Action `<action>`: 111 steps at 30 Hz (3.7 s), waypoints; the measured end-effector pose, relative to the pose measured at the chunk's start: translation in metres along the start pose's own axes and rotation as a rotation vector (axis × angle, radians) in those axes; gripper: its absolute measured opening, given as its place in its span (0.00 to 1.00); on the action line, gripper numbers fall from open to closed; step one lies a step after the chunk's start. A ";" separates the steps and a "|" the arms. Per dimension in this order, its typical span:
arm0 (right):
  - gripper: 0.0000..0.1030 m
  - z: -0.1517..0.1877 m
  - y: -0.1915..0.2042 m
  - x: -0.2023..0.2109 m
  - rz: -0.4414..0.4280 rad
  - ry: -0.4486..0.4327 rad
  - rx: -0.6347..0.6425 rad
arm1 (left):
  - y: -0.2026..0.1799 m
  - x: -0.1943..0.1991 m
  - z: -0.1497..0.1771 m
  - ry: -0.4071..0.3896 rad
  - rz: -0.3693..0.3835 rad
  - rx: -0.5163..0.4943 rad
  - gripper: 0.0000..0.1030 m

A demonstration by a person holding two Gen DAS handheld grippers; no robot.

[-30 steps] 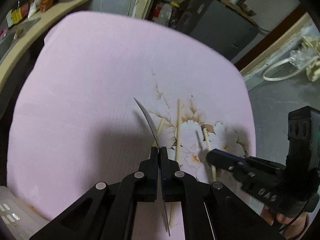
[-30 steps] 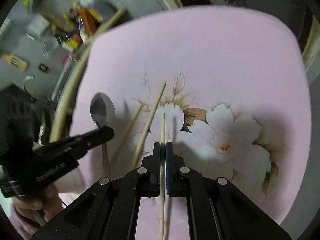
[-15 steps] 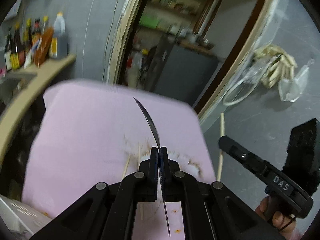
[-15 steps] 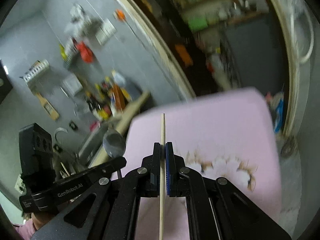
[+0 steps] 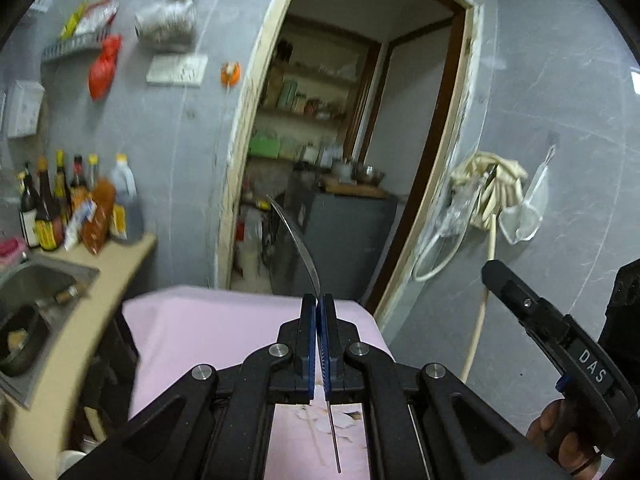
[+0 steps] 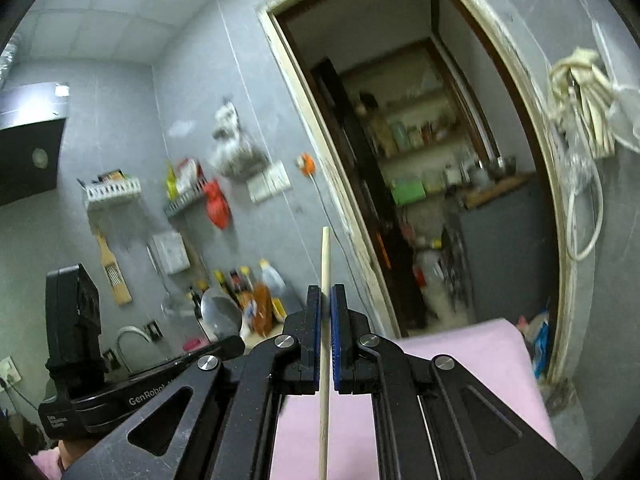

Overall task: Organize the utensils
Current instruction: 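Lift and carry the spoon and chopstick over the white caddy with both grippers, then open the right gripper to drop the chopstick while the left drops the spoon into the caddy, then move both grippers back over the remaining wooden chopsticks on the cloth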

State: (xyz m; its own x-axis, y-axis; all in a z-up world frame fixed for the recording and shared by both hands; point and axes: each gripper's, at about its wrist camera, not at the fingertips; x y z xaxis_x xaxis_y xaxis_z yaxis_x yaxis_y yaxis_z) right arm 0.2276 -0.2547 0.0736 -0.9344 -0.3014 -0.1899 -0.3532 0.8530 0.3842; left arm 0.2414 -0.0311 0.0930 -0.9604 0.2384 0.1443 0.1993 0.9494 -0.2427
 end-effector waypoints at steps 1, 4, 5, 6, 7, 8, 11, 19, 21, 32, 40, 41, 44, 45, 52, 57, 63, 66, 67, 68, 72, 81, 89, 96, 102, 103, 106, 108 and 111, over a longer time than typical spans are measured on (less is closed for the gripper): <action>0.03 -0.002 0.009 0.004 -0.008 -0.014 -0.007 | 0.009 0.009 -0.006 -0.015 0.004 -0.005 0.03; 0.03 -0.001 0.037 0.008 -0.030 -0.058 -0.039 | 0.037 0.033 -0.018 -0.046 0.007 0.000 0.03; 0.03 0.003 0.047 0.006 -0.038 -0.069 -0.056 | 0.050 0.041 -0.021 -0.056 0.001 0.005 0.03; 0.03 0.007 0.055 0.005 -0.042 -0.077 -0.068 | 0.062 0.048 -0.022 -0.067 -0.010 0.009 0.03; 0.04 0.012 0.062 0.006 -0.044 -0.081 -0.075 | 0.072 0.054 -0.023 -0.076 -0.021 0.012 0.03; 0.04 0.020 0.070 0.005 -0.047 -0.083 -0.083 | 0.084 0.060 -0.024 -0.084 -0.034 0.014 0.03; 0.04 0.041 0.086 0.001 -0.042 -0.082 -0.085 | 0.117 0.074 -0.018 -0.105 -0.069 0.032 0.03; 0.04 0.101 0.107 -0.003 0.042 0.003 0.004 | 0.174 0.095 0.022 -0.115 -0.111 0.092 0.03; 0.04 0.113 0.111 0.000 0.058 0.009 0.035 | 0.181 0.099 0.030 -0.124 -0.112 0.091 0.03; 0.04 0.151 0.124 0.017 0.107 -0.034 0.199 | 0.180 0.104 0.071 -0.221 -0.136 -0.001 0.03; 0.04 0.174 0.124 0.019 0.120 -0.031 0.230 | 0.171 0.105 0.103 -0.246 -0.171 -0.075 0.03; 0.04 0.176 0.124 0.019 0.121 -0.027 0.231 | 0.170 0.105 0.106 -0.249 -0.174 -0.081 0.03; 0.04 0.180 0.122 0.022 0.123 -0.021 0.234 | 0.166 0.105 0.116 -0.245 -0.183 -0.108 0.03; 0.04 0.180 0.121 0.023 0.125 -0.018 0.231 | 0.165 0.104 0.120 -0.238 -0.184 -0.117 0.03; 0.04 0.183 0.119 0.028 0.123 0.015 0.225 | 0.162 0.103 0.134 -0.180 -0.168 -0.146 0.03; 0.04 0.186 0.121 0.033 0.114 0.048 0.232 | 0.162 0.102 0.139 -0.117 -0.144 -0.155 0.03; 0.05 0.185 0.122 0.036 0.094 0.111 0.225 | 0.166 0.106 0.139 -0.045 -0.115 -0.121 0.03; 0.12 0.185 0.122 0.038 0.085 0.131 0.218 | 0.168 0.107 0.140 -0.008 -0.099 -0.116 0.03; 0.15 0.185 0.122 0.038 0.082 0.136 0.213 | 0.167 0.106 0.140 0.001 -0.098 -0.119 0.03; 0.20 0.186 0.121 0.038 0.080 0.145 0.208 | 0.166 0.107 0.139 0.009 -0.091 -0.123 0.03; 0.22 0.187 0.118 0.040 0.082 0.177 0.185 | 0.161 0.105 0.140 0.049 -0.080 -0.132 0.03; 0.49 0.164 0.108 0.049 0.119 0.166 0.149 | 0.154 0.110 0.127 0.094 -0.110 -0.102 0.34; 0.77 0.131 0.084 0.055 0.176 0.152 0.132 | 0.146 0.118 0.110 0.070 -0.172 -0.025 0.60; 0.95 0.108 0.057 0.056 0.228 0.151 0.162 | 0.120 0.117 0.096 0.030 -0.217 -0.042 0.81; 0.99 0.085 0.032 0.053 0.271 0.132 0.199 | 0.090 0.107 0.084 -0.026 -0.235 -0.049 0.90; 0.99 0.082 0.029 0.052 0.277 0.130 0.208 | 0.083 0.104 0.081 -0.042 -0.239 -0.053 0.93; 0.99 0.071 0.016 0.048 0.295 0.121 0.258 | 0.067 0.096 0.074 -0.086 -0.244 -0.055 0.98; 0.99 0.063 0.004 0.044 0.301 0.119 0.298 | 0.052 0.086 0.069 -0.118 -0.246 -0.049 1.00; 0.99 0.049 -0.017 0.038 0.301 0.116 0.335 | 0.032 0.069 0.065 -0.144 -0.252 -0.051 1.00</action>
State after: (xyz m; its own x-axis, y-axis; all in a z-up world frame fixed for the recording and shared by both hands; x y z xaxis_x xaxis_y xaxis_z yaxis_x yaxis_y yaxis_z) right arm 0.2004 -0.2595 0.0155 -0.9988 -0.0491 -0.0051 -0.0494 0.9947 0.0897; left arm 0.1691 0.0025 0.0322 -0.9979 -0.0341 0.0557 -0.0430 0.9850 -0.1674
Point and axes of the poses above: each gripper's, at about its wrist camera, not at the fingertips, and x roughly against the way its jaws point, y to its left, z to its underside, and after that the axes turned 14 degrees about -y, right-handed
